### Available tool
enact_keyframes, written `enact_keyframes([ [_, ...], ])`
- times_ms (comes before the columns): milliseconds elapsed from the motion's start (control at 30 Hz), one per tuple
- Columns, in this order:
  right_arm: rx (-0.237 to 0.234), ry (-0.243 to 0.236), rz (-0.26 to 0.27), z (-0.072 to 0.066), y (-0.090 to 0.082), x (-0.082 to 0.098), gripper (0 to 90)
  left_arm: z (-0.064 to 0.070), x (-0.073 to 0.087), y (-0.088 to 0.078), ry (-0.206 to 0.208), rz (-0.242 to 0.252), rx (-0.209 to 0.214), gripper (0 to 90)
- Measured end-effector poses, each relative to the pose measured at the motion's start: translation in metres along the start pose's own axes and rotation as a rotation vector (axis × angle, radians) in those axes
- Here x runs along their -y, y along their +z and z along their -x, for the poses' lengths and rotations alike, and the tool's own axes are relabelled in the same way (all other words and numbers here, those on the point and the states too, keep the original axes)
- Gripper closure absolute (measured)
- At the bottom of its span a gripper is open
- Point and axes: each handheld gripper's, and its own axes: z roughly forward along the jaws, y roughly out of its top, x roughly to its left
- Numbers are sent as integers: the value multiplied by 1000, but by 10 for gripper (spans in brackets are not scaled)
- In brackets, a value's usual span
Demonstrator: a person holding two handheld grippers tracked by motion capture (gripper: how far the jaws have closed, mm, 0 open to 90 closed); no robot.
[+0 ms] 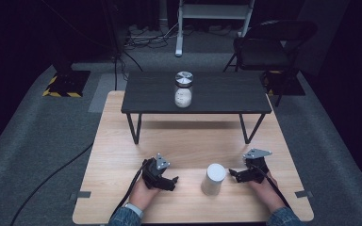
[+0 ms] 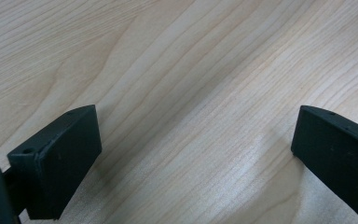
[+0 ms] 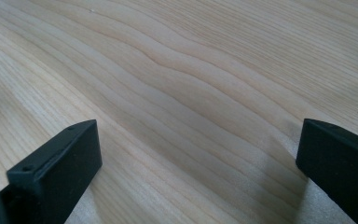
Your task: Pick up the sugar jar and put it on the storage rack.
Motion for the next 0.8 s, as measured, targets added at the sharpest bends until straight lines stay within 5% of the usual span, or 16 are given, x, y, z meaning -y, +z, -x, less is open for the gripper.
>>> enact_keyframes([
  [800,0,0,0,0,0,0,0,0,0,0,-10,-1,-4,1],
])
